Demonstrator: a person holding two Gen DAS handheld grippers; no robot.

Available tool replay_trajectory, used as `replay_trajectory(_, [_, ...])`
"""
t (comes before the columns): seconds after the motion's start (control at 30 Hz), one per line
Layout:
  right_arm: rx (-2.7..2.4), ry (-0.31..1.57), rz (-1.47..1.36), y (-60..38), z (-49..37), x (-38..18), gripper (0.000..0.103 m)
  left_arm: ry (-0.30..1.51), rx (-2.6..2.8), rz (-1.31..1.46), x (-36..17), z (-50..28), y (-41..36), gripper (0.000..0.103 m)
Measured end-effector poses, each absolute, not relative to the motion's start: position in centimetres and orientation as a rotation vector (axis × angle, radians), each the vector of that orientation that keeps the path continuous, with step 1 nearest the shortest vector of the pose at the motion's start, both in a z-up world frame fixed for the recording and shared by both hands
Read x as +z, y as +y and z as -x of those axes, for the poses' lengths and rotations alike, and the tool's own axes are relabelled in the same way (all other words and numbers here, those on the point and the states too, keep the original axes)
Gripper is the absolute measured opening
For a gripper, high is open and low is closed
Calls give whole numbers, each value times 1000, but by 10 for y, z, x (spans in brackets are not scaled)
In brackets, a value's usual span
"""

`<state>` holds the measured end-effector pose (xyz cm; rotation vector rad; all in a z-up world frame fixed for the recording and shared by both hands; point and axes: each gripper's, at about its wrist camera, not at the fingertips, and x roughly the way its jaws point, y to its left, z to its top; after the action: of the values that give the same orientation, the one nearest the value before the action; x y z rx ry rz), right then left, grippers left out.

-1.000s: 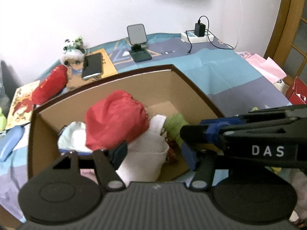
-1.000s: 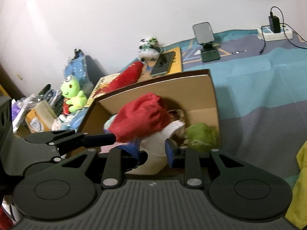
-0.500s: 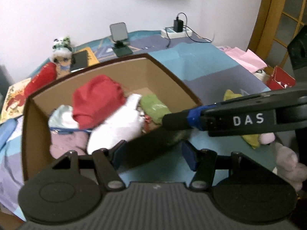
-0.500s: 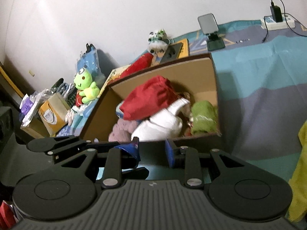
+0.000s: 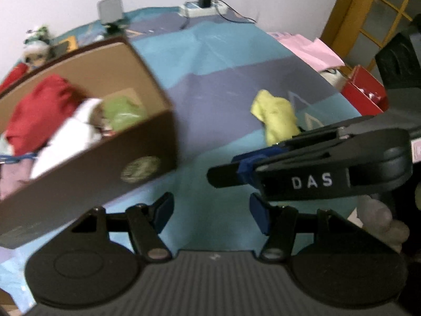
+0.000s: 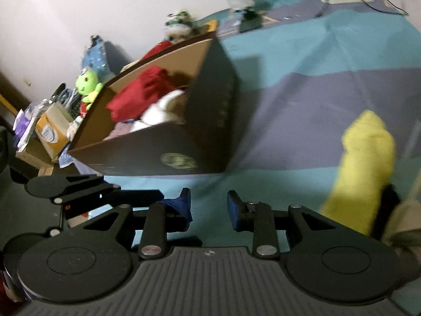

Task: Organize soft objects
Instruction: 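Move the right gripper to the yellow fluffy towel and grasp it, then carry the yellow towel with the right gripper and lower it into the box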

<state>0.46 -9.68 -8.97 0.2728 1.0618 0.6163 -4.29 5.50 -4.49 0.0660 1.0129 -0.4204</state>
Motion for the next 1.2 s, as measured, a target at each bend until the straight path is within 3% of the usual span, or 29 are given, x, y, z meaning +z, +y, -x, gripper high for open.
replay_trajectory(0.43, [457,1038,-324,-202,-31,-103,13,1047,-513,-35,-72,4,-42,64])
replay_trajectory(0.93, [424,1106,-542,-234,-77,-150,15,1066,-503,124,-106,-56,-67,65])
replay_trajectory(1.03, [454,1132,-576,-231,-80,-157,17,1068,-502,175,-113,-64,-64,45])
replay_trajectory(1.2, [520,1154,-609,-223,-82,-162,17,1068,-506,220,-118,-67,-56,36])
